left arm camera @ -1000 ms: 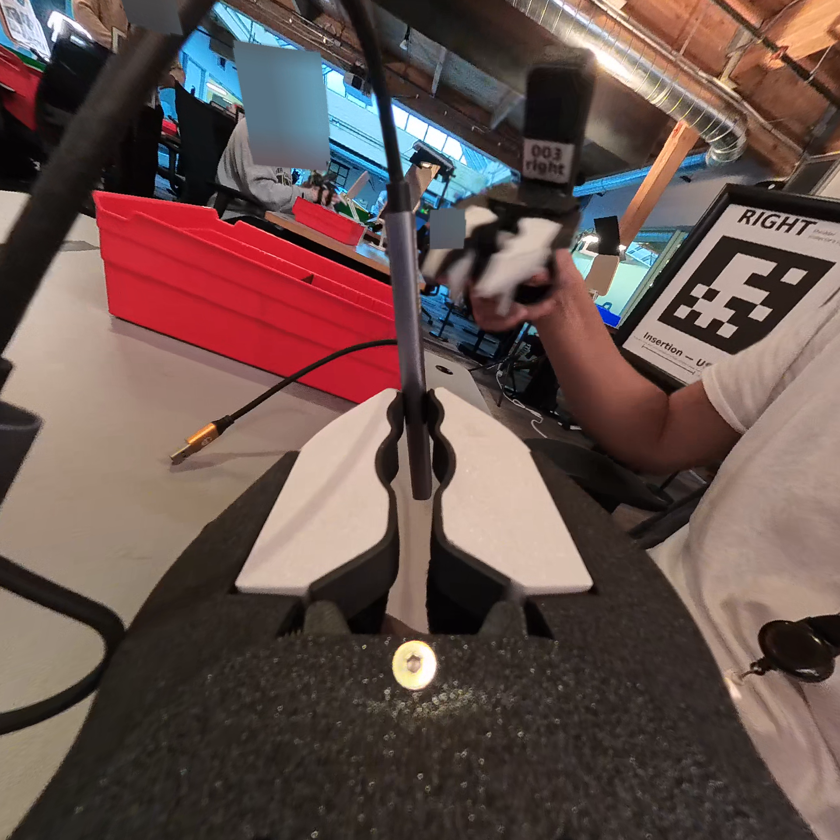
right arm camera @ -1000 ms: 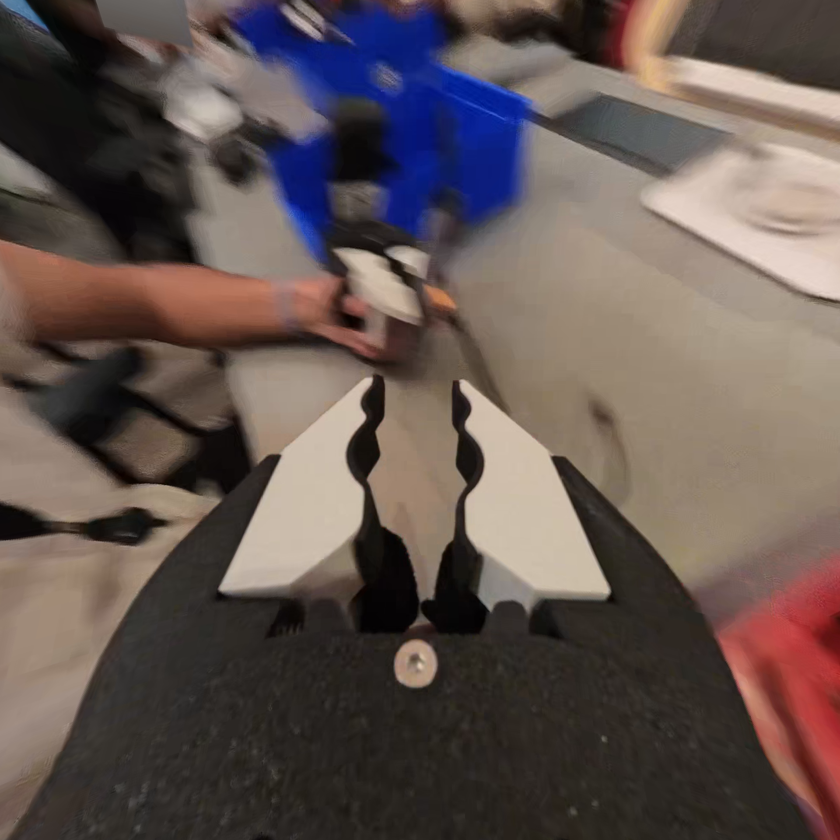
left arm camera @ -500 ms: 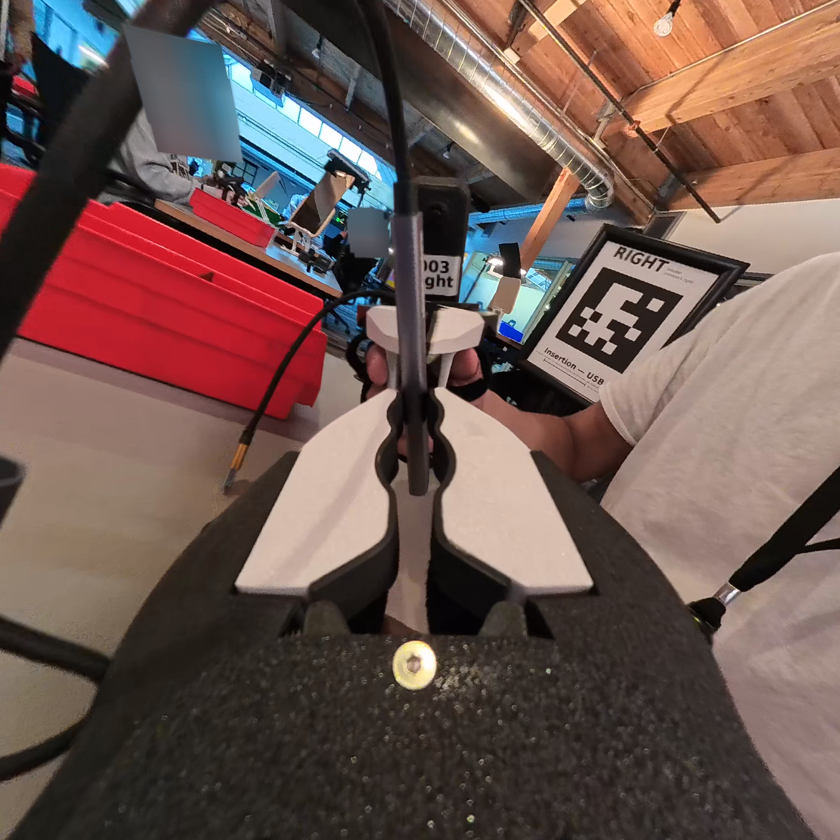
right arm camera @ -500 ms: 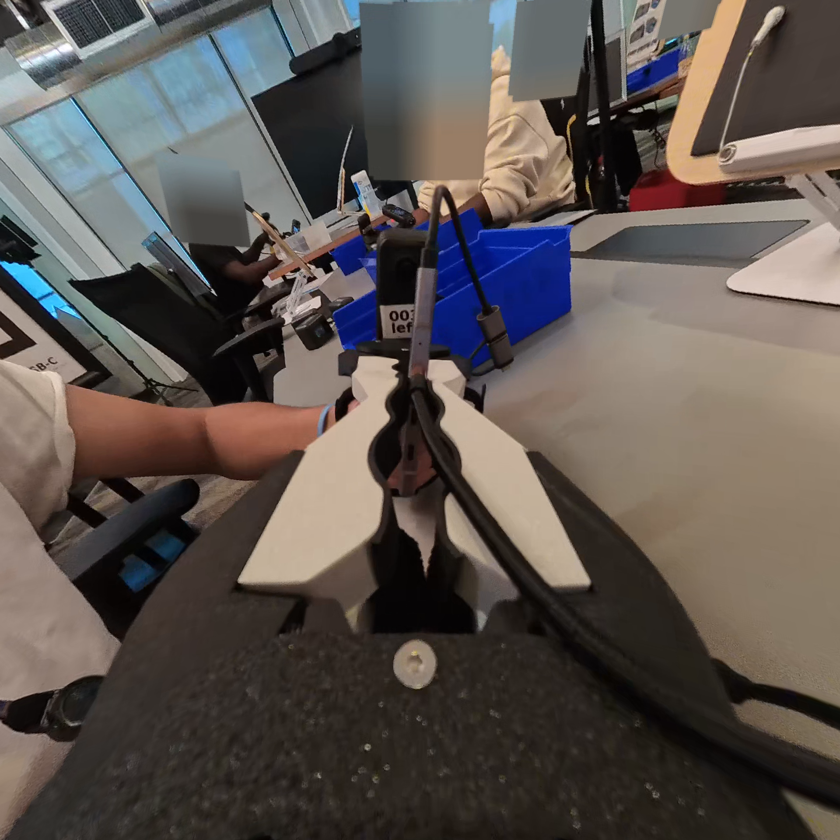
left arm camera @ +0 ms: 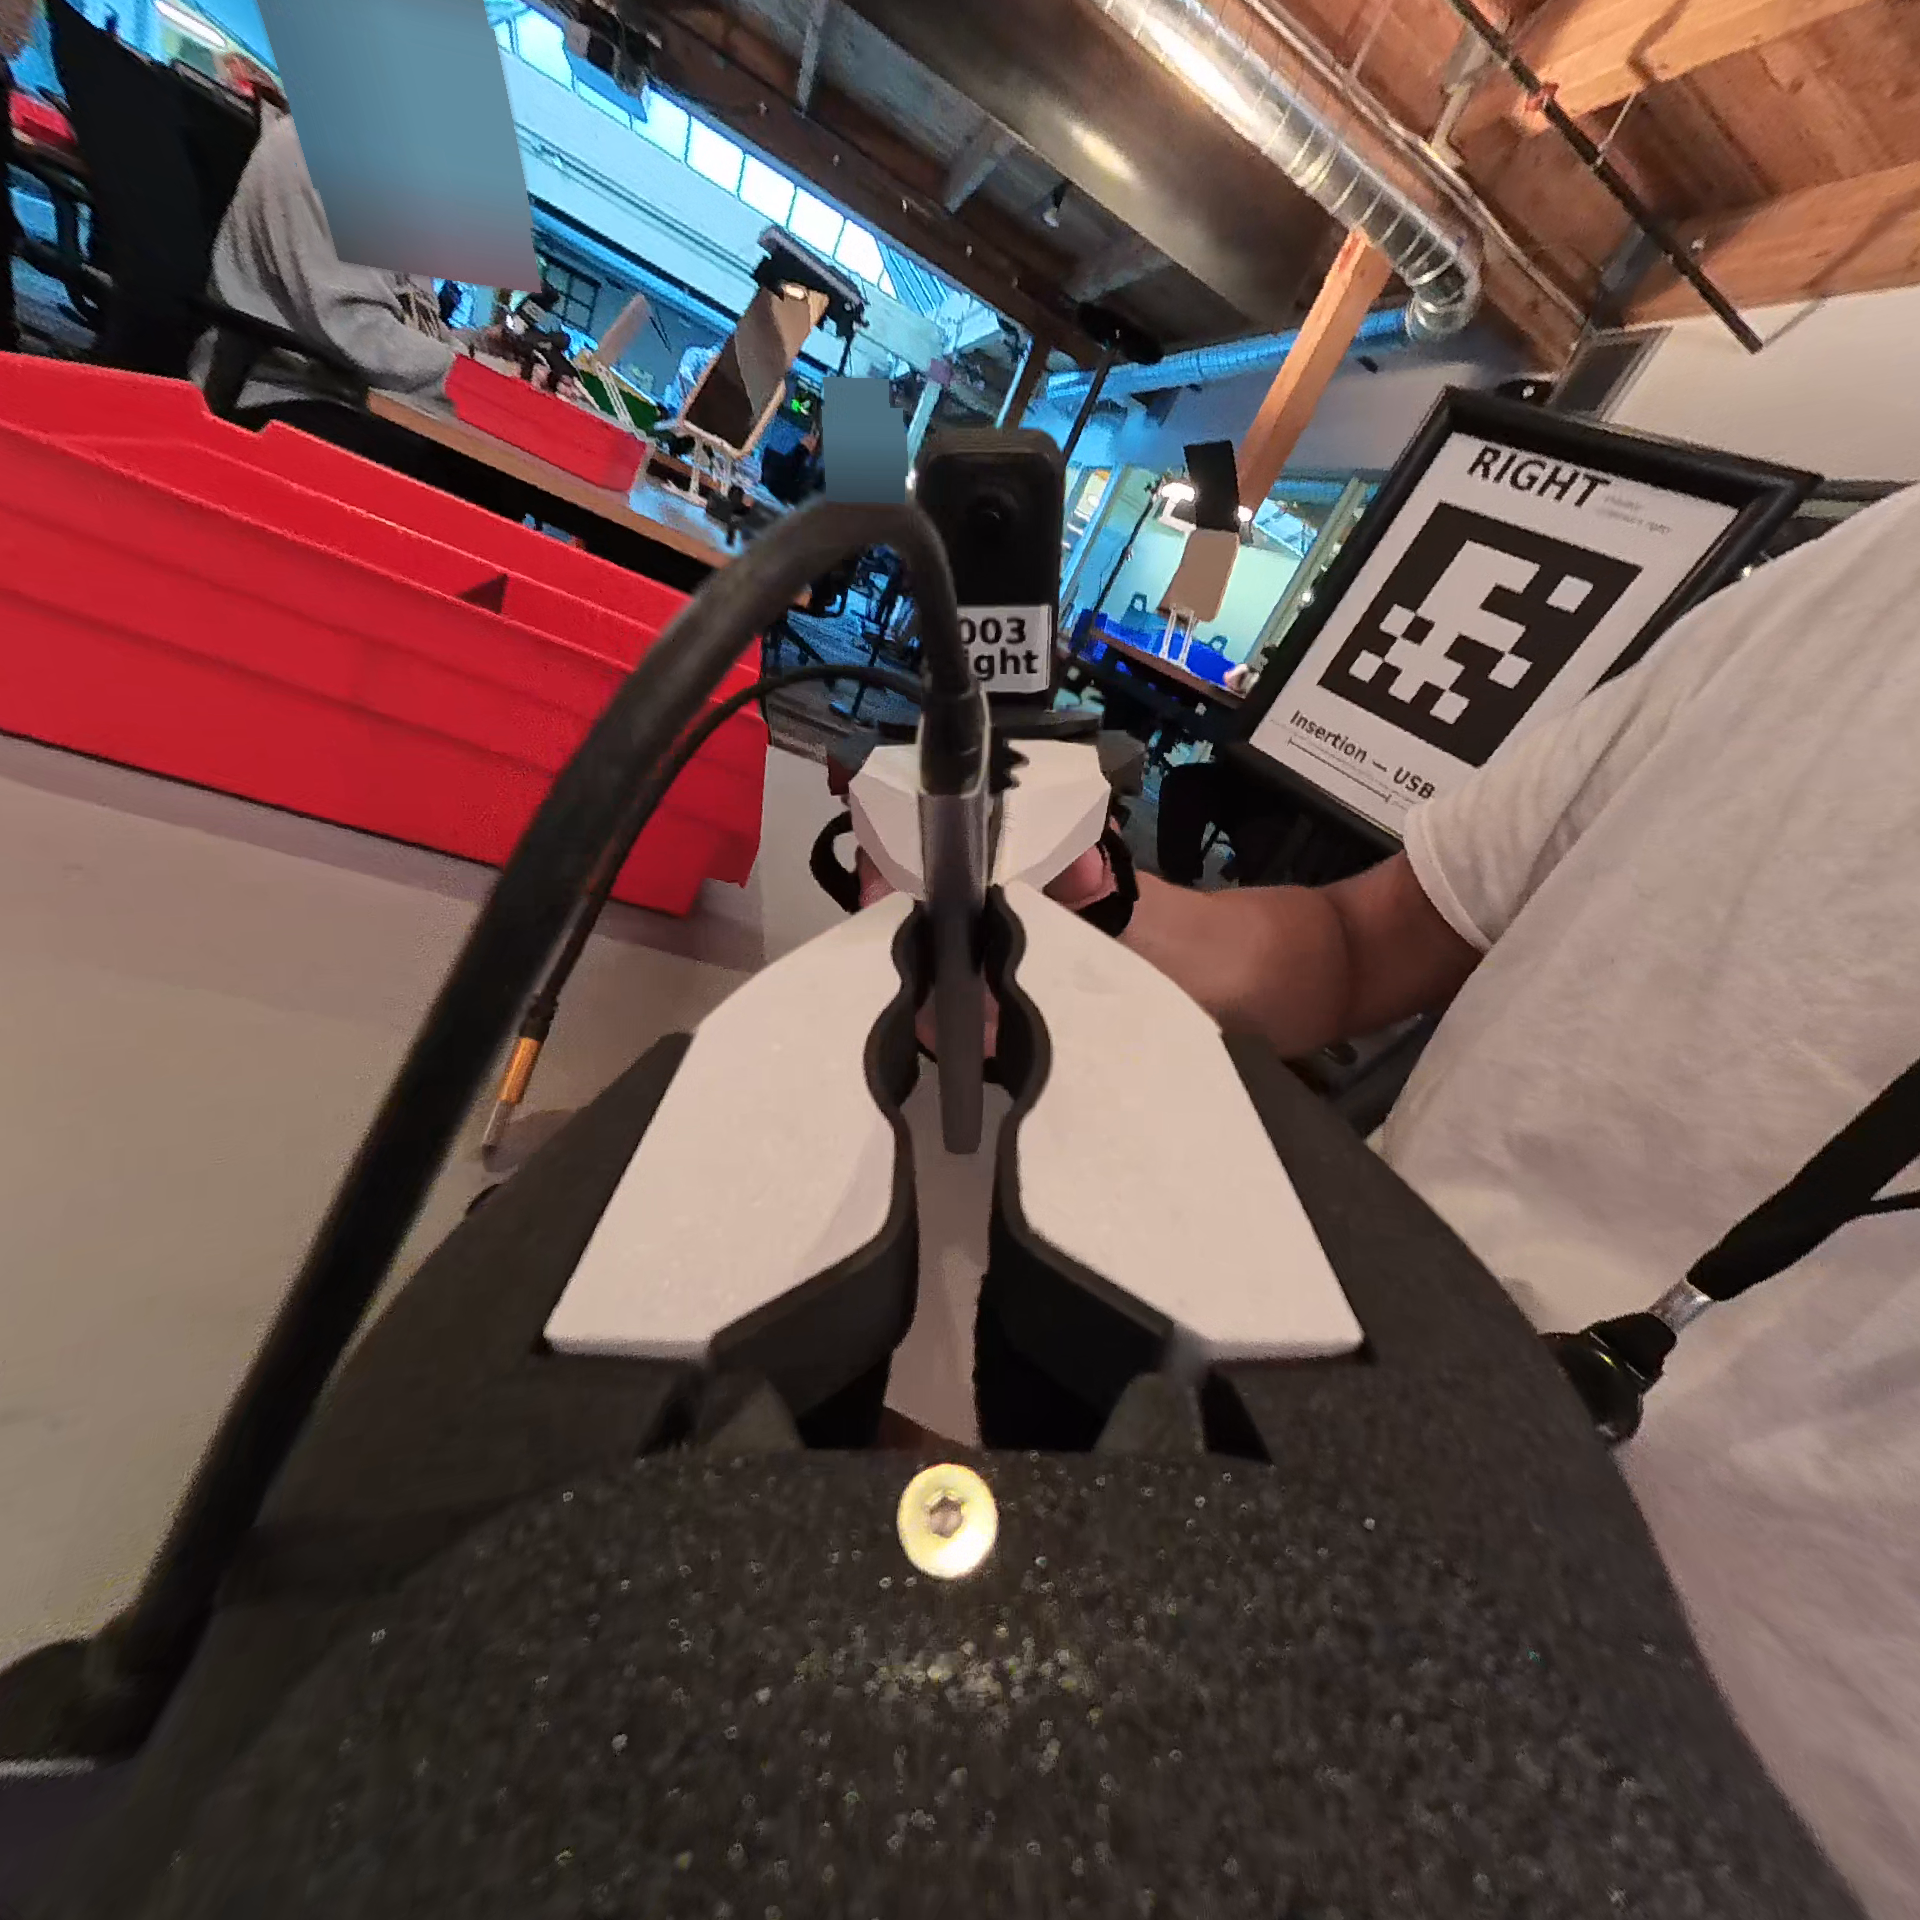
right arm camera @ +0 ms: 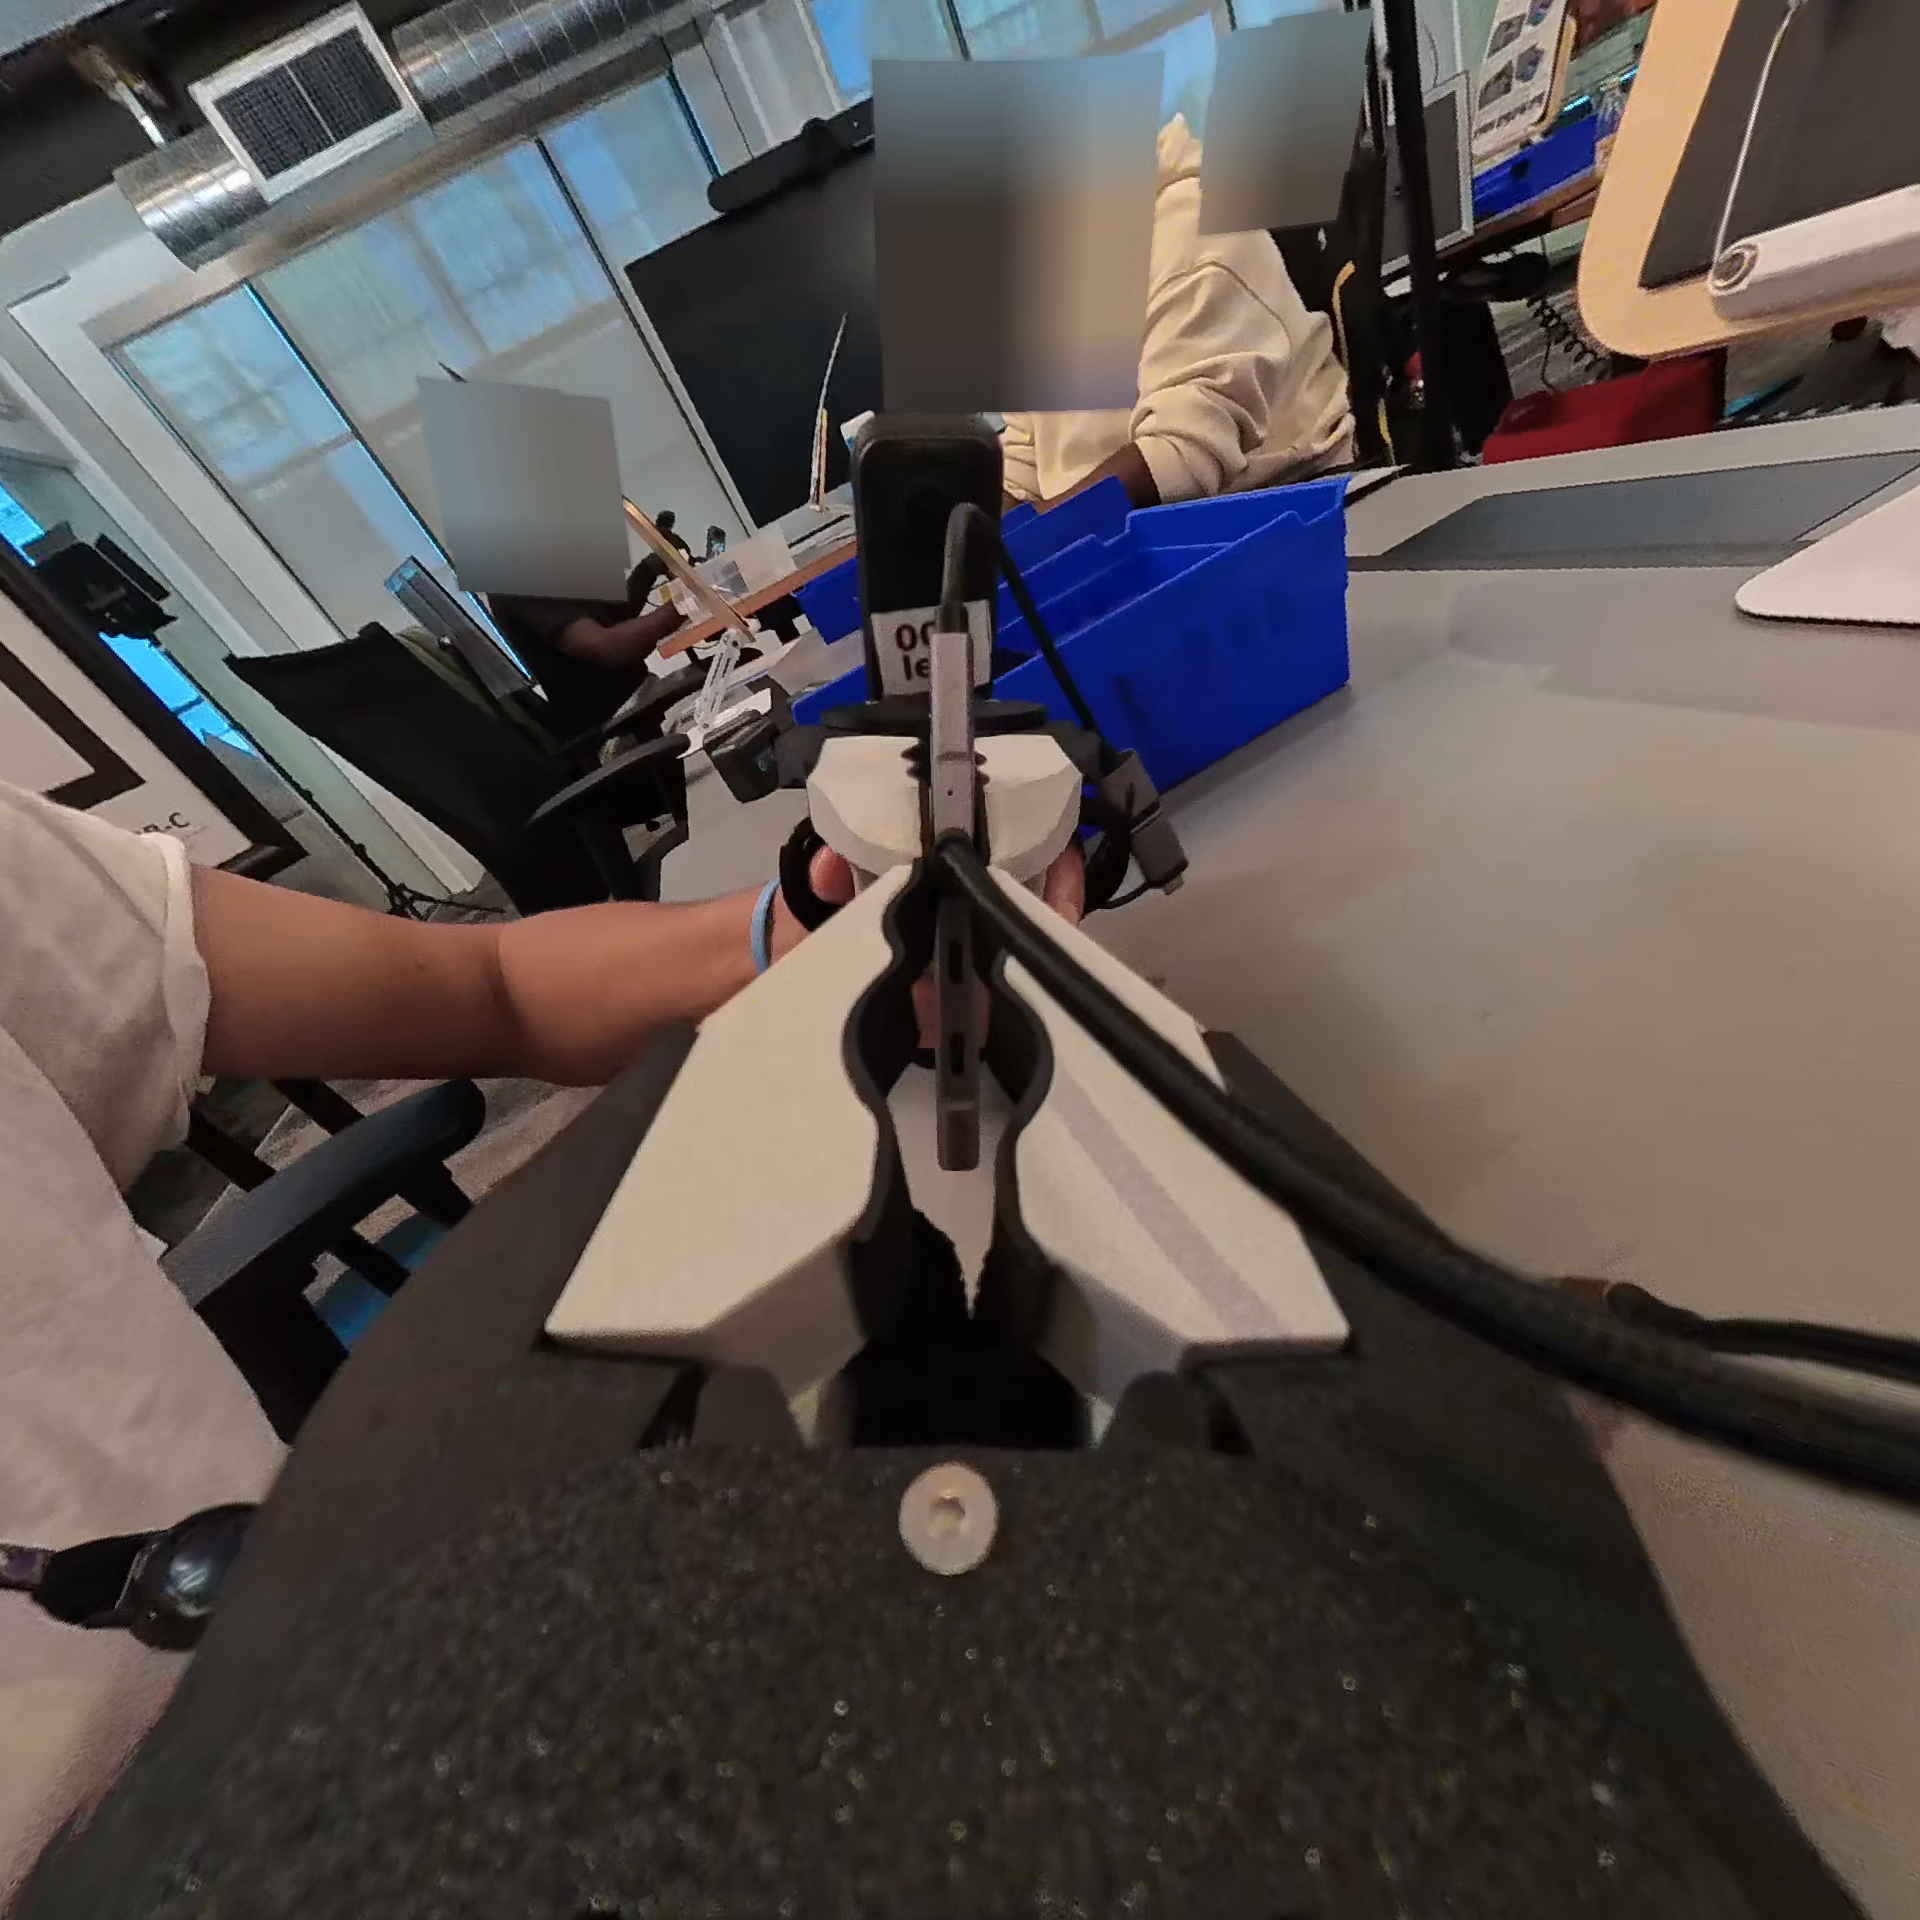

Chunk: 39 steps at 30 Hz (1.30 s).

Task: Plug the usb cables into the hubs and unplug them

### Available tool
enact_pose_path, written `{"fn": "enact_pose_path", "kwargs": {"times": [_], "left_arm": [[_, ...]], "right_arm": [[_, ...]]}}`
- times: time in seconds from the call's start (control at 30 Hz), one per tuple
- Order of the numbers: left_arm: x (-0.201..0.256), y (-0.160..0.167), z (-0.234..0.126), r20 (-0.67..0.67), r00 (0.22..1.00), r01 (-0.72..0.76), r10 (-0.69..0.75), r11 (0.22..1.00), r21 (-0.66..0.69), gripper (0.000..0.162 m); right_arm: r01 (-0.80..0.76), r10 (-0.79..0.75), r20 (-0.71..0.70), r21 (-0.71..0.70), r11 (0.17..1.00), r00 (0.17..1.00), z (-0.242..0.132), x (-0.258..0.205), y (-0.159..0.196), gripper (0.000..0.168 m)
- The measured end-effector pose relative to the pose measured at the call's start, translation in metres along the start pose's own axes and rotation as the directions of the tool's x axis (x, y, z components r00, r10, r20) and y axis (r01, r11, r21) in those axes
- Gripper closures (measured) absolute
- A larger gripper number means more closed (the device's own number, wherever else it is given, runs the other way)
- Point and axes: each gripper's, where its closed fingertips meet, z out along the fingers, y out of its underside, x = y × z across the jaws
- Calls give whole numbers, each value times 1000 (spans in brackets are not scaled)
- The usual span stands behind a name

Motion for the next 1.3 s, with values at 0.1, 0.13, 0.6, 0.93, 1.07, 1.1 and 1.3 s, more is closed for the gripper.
{"fn": "enact_pose_path", "kwargs": {"times": [0.1, 0.13, 0.6, 0.93, 1.07, 1.1, 1.3], "left_arm": [[1, 0, 0, -23, 999, 32, -32, 999, 6, 153], [1, 0, 0, -31, 999, 44, -44, 999, 10, 153], [6, 4, 1, -37, 999, -6, 4, 999, -33, 153], [18, -7, -1, -77, 996, -34, 35, 999, 18, 152], [20, -13, -2, -83, 996, -23, 28, 998, 62, 152], [20, -15, -2, -82, 996, -21, 27, 997, 75, 152], [21, -21, -4, -69, 997, -33, 41, 992, 118, 152]], "right_arm": [[13, -13, 3, -14, 1000, 1000, 0, -1, -1, 163], [16, -16, 0, -14, 1000, 1000, 0, -1, -2, 163], [11, -11, 11, 2, 1000, 1000, -2, -5, -3, 165], [47, -48, 22, 30, 998, 999, 1, -18, -19, 165], [6, -9, 37, 69, 998, 999, 3, -19, -25, 165], [-3, 0, 39, 81, 997, 999, 4, -19, -27, 165], [-47, 41, 49, 128, 991, 998, 7, -19, -34, 166]]}}
